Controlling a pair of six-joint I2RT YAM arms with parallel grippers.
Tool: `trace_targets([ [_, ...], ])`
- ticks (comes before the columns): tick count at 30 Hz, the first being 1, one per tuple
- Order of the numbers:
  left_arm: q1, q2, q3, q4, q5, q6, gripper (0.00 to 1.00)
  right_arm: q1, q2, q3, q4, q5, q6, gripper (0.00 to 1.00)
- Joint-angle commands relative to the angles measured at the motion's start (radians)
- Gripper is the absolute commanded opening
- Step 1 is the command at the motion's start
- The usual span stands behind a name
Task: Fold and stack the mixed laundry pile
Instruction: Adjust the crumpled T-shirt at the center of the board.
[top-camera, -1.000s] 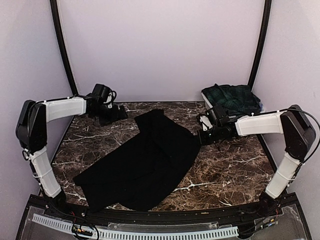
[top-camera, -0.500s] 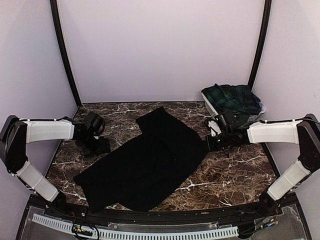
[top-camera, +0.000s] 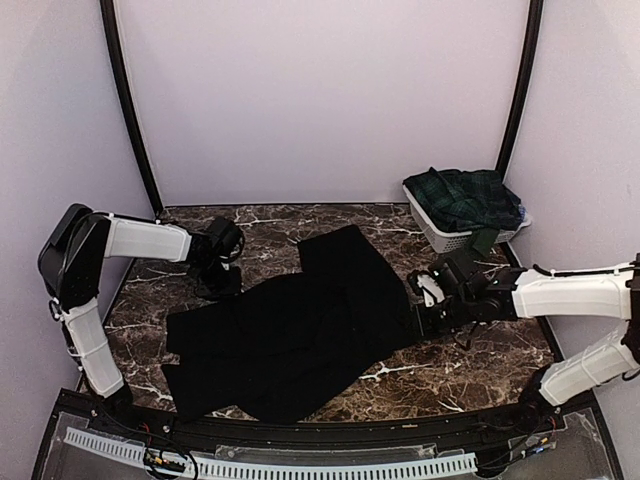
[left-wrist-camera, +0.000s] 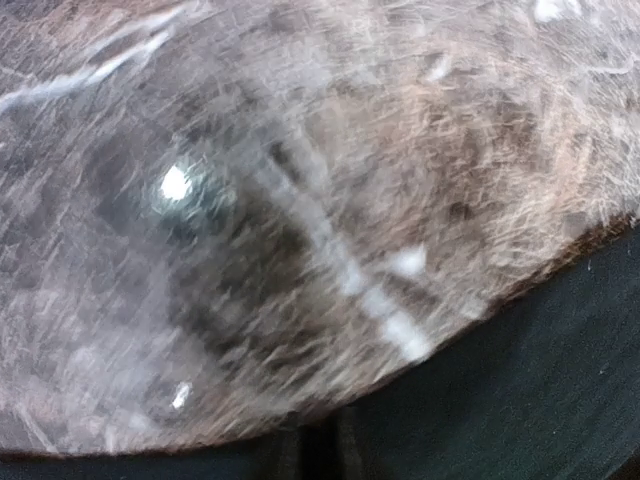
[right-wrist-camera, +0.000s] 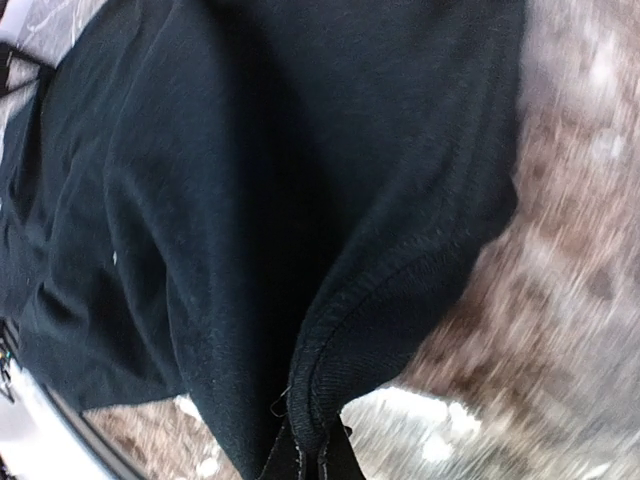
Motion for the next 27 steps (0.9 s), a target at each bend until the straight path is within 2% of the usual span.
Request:
trace_targets([
  [1, 0.01, 0.176, 0.188, -0.01, 0.029, 0.099, 0.02, 0.066, -0.061, -0.031, -0.067, 0.017, 0.102, 0.0],
  [6, 0.059, 0.346, 0.546, -0.066, 0.051, 0.184, 0.0, 0.177, -0.108, -0.053, -0.127, -0.013, 0.174, 0.02],
  [7, 0.067, 0.368, 0.581, -0.084, 0.042, 0.2, 0.0, 0.19, -0.115, -0.038, -0.156, -0.009, 0.176, 0.19],
  [9, 0.076, 0.359, 0.639, -0.134, 0.03, 0.205, 0.11, 0.198, -0.138, 0.014, -0.222, 0.025, 0.161, 0.6],
  [10, 0.079, 0.32, 0.62, -0.135, 0.028, 0.203, 0.31, 0.198, -0.155, 0.051, -0.254, 0.071, 0.144, 0.73],
  [11, 0.081, 0.292, 0.597, -0.107, 0.019, 0.197, 0.51, 0.194, -0.167, 0.091, -0.267, 0.106, 0.119, 0.81],
  [13, 0.088, 0.194, 0.482, -0.051, 0.019, 0.176, 0.69, 0.161, -0.168, 0.174, -0.275, 0.142, 0.051, 0.95],
  [15, 0.098, 0.095, 0.339, -0.008, 0.025, 0.156, 0.76, 0.068, -0.129, 0.246, -0.254, 0.138, -0.03, 0.98],
  [19, 0.117, -0.04, 0.209, 0.013, -0.007, 0.131, 0.79, -0.097, 0.006, 0.356, -0.121, 0.087, -0.17, 0.94],
  [27, 0.188, -0.119, 0.106, 0.045, 0.014, 0.102, 0.78, -0.187, 0.481, 0.789, -0.076, 0.077, -0.333, 0.83],
])
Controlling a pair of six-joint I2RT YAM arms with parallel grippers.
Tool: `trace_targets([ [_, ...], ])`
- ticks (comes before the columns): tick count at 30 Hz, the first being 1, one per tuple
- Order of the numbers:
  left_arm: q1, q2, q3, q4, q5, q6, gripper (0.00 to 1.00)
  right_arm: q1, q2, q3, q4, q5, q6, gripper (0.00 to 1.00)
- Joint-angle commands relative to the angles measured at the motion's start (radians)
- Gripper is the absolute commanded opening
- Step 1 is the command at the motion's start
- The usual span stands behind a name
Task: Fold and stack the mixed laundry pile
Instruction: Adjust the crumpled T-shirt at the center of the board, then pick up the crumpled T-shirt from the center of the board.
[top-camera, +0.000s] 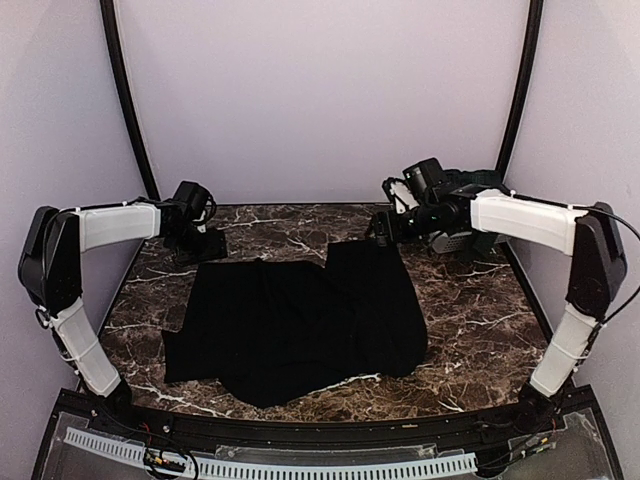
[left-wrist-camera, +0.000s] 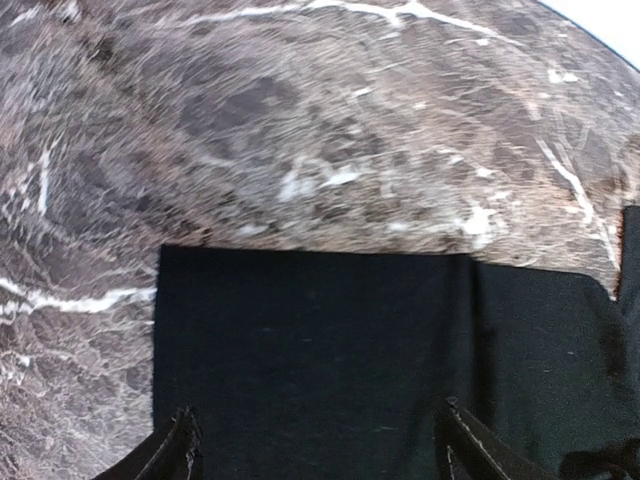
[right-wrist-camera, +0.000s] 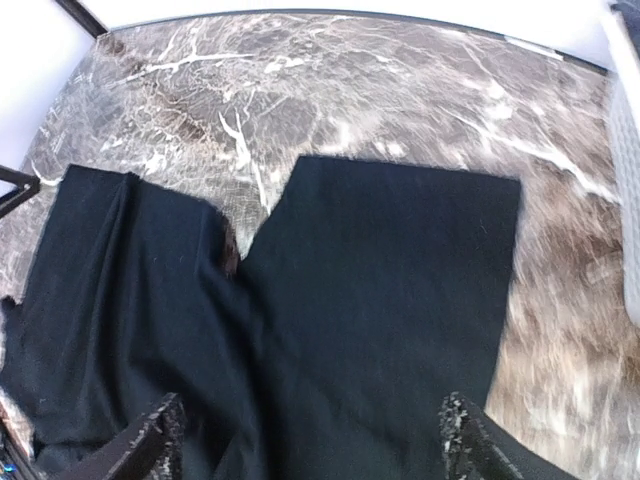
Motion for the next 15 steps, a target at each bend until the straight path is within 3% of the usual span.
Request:
trace_targets([
  [1, 0.03, -0.041, -0.043, 0.018, -0.007, -0.022, 0.78, -0.049, 0.197, 0.179, 0.046, -0.003, -0.119, 0.82],
  [6, 0.061, -0.055, -0.061, 0.014, -0.027, -0.032, 0.76, -0.123, 0.384, 0.311, 0.027, -0.01, -0.155, 0.79],
  [15, 0.091, -0.037, -0.124, 0.055, -0.021, -0.03, 0.73, -0.178, 0.579, 0.457, 0.002, 0.025, -0.197, 0.74],
])
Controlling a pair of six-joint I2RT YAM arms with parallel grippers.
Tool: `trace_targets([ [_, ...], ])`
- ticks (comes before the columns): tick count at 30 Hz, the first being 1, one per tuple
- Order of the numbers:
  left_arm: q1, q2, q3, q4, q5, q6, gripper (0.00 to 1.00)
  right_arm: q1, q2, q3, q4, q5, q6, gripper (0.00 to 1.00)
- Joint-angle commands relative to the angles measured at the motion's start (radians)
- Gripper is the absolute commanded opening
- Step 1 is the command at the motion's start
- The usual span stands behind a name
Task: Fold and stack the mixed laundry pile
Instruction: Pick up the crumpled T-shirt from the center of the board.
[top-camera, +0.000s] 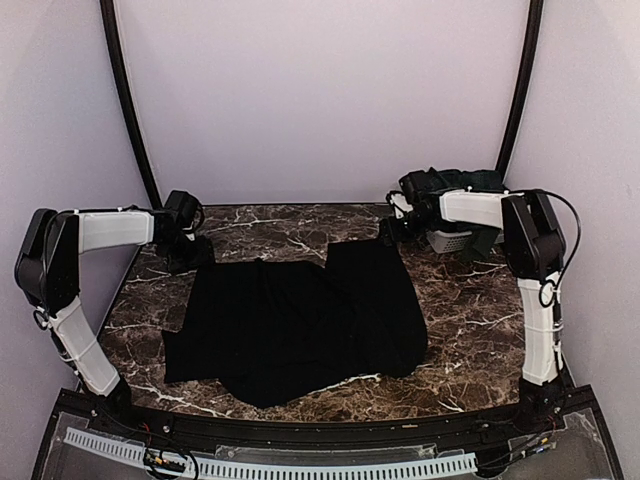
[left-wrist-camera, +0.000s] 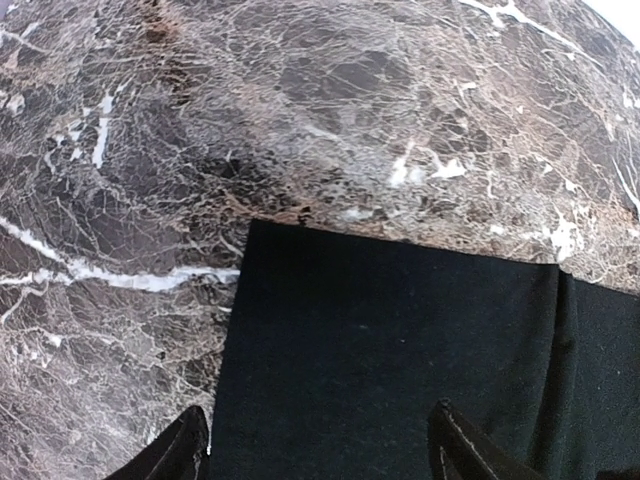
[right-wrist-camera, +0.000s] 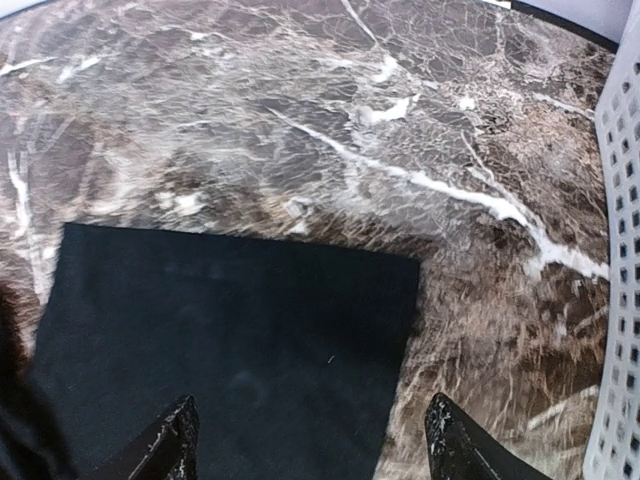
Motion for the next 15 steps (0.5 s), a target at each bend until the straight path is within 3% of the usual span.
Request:
trace_targets([
  [1, 0.014, -0.029, -0.041, 0.032, 0.0, -0.005, 0.73, -0.001, 0.055, 0.083, -0.006, 0.026, -0.037, 0.73],
  [9, 0.017, -0.03, -0.076, 0.065, -0.008, -0.002, 0.73, -0.002, 0.191, 0.24, -0.069, 0.065, -0.068, 0.67],
  [15, 0.017, -0.034, -0.084, 0.061, -0.031, 0.009, 0.75, -0.002, 0.221, 0.234, -0.081, 0.066, -0.07, 0.65],
])
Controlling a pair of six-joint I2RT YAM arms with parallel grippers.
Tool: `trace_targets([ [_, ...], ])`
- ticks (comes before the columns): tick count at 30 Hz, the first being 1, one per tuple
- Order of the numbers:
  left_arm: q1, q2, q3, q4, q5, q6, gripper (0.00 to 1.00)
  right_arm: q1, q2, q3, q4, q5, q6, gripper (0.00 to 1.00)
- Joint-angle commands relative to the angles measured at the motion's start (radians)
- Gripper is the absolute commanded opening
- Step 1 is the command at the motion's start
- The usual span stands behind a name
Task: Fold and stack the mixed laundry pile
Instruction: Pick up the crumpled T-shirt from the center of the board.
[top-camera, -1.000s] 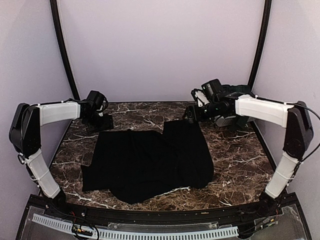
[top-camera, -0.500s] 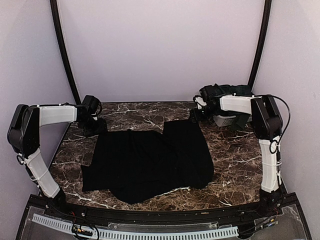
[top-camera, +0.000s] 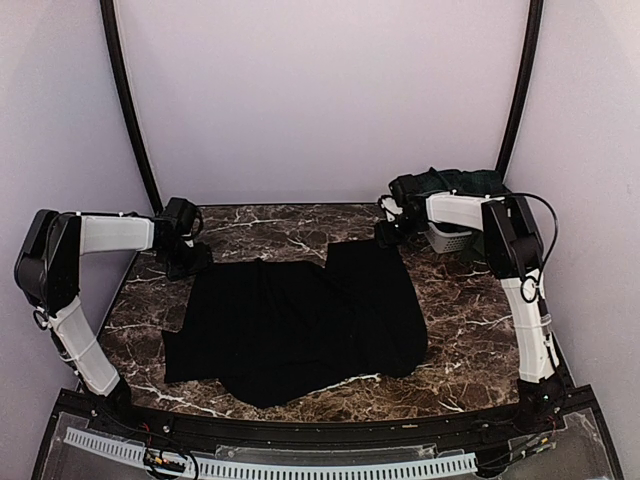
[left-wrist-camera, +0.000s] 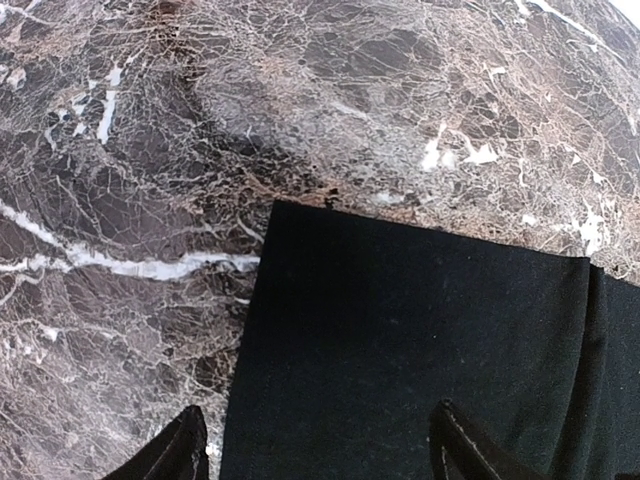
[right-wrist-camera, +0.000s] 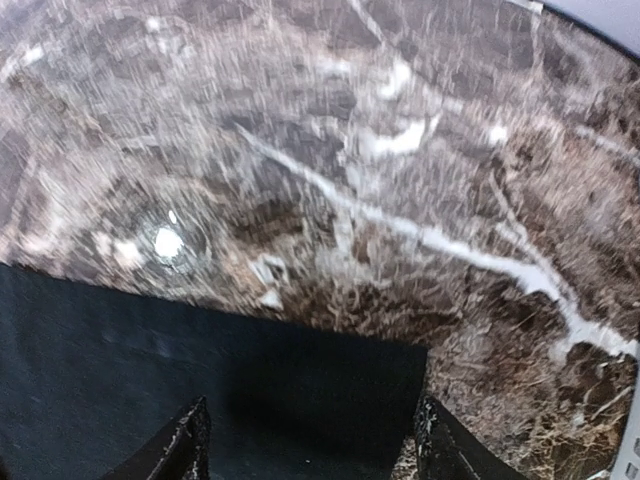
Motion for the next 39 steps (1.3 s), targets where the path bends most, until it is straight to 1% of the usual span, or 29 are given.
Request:
trace_targets([
  [1, 0.006, -0.031, -0.019, 0.004, -0.036, 0.012, 0.75, 0.003, 0.024, 0.004, -0.023, 0.009, -0.012, 0.65],
  [4, 0.006, -0.022, -0.02, 0.005, -0.051, 0.011, 0.76, 0.003, 0.017, -0.031, -0.007, -0.005, -0.011, 0.62],
  [7, 0.014, -0.001, -0.008, 0.001, -0.067, 0.012, 0.76, 0.003, 0.036, -0.026, -0.014, -0.012, -0.015, 0.53],
  [10, 0.028, 0.033, 0.012, 0.0, -0.073, 0.02, 0.75, 0.003, 0.061, 0.009, -0.036, -0.032, -0.014, 0.34],
  [13, 0.054, 0.056, 0.038, 0.013, -0.046, 0.035, 0.72, 0.003, 0.064, 0.026, -0.043, -0.034, -0.01, 0.04],
  [14, 0.058, 0.068, 0.044, 0.014, -0.05, 0.039, 0.7, 0.003, 0.065, 0.027, -0.045, -0.032, -0.009, 0.0],
  [18, 0.064, 0.127, 0.1, 0.023, -0.062, 0.073, 0.69, 0.002, 0.052, 0.017, -0.034, -0.032, -0.009, 0.0],
  [23, 0.064, 0.207, 0.181, 0.032, -0.024, 0.104, 0.67, 0.0, 0.03, -0.006, -0.014, -0.039, -0.007, 0.0],
  [28, 0.063, 0.239, 0.212, 0.028, 0.03, 0.114, 0.65, 0.0, 0.01, -0.012, -0.004, -0.06, -0.001, 0.0],
  [32, 0.06, 0.272, 0.253, -0.006, 0.021, 0.126, 0.59, 0.0, -0.019, -0.02, 0.004, -0.074, 0.009, 0.0],
  [34, 0.057, 0.3, 0.296, -0.05, 0.015, 0.136, 0.53, 0.0, -0.036, -0.025, 0.01, -0.076, 0.008, 0.0],
  [35, 0.056, 0.319, 0.31, -0.07, 0.013, 0.139, 0.49, 0.0, -0.042, -0.024, 0.009, -0.075, 0.007, 0.0],
  [37, 0.054, 0.338, 0.333, -0.099, 0.017, 0.141, 0.43, 0.0, -0.05, -0.018, 0.002, -0.075, 0.005, 0.0],
  [38, 0.054, 0.347, 0.337, -0.102, 0.034, 0.143, 0.42, 0.0, -0.051, -0.014, -0.003, -0.069, 0.005, 0.0],
  [39, 0.054, 0.352, 0.337, -0.104, 0.055, 0.144, 0.37, 0.0, -0.055, -0.013, -0.006, -0.065, 0.005, 0.0],
])
